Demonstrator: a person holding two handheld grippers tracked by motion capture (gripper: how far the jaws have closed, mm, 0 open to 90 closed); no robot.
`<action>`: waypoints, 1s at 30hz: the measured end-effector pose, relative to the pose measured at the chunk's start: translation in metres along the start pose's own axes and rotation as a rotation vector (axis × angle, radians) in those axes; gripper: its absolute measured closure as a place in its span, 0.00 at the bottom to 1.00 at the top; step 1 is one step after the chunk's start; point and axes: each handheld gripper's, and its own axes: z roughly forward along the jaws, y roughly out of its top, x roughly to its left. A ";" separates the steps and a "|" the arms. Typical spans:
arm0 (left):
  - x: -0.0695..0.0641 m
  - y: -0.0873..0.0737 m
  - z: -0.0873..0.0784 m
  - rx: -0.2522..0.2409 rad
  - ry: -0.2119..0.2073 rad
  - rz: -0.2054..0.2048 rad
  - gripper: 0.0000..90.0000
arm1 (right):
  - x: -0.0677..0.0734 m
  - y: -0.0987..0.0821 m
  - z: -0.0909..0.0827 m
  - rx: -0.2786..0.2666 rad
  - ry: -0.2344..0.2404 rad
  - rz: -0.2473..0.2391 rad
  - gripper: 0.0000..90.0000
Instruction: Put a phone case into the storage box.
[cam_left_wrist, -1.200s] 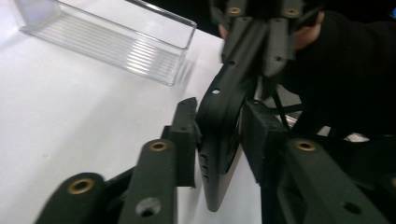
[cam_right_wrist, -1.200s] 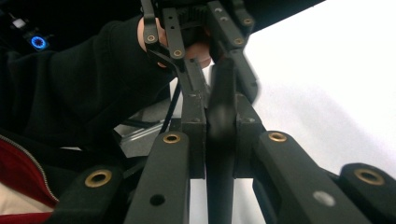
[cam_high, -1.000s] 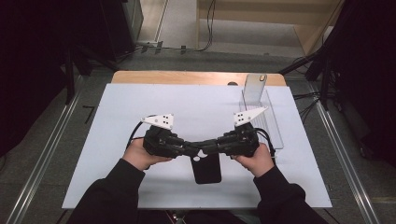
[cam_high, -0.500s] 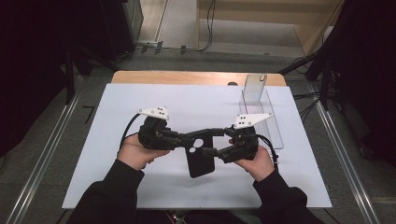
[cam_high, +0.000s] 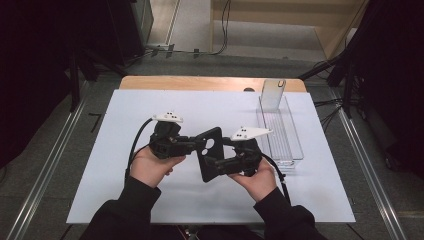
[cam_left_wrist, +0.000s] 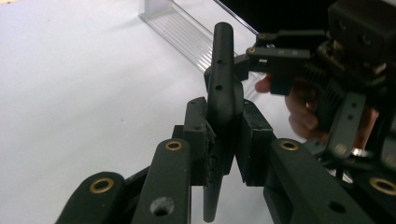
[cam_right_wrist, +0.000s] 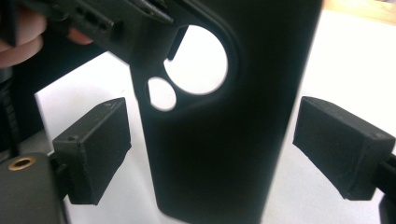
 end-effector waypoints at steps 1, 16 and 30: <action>-0.001 0.000 0.002 -0.003 0.009 -0.006 0.85 | 0.001 0.000 0.001 -0.002 -0.005 0.003 0.10; -0.011 -0.005 0.013 -0.061 0.027 -0.043 0.85 | 0.005 0.000 0.011 -0.016 -0.113 0.007 0.13; -0.003 -0.013 -0.017 -0.040 -0.088 0.088 0.35 | -0.024 0.010 -0.019 -0.044 0.013 -0.006 0.14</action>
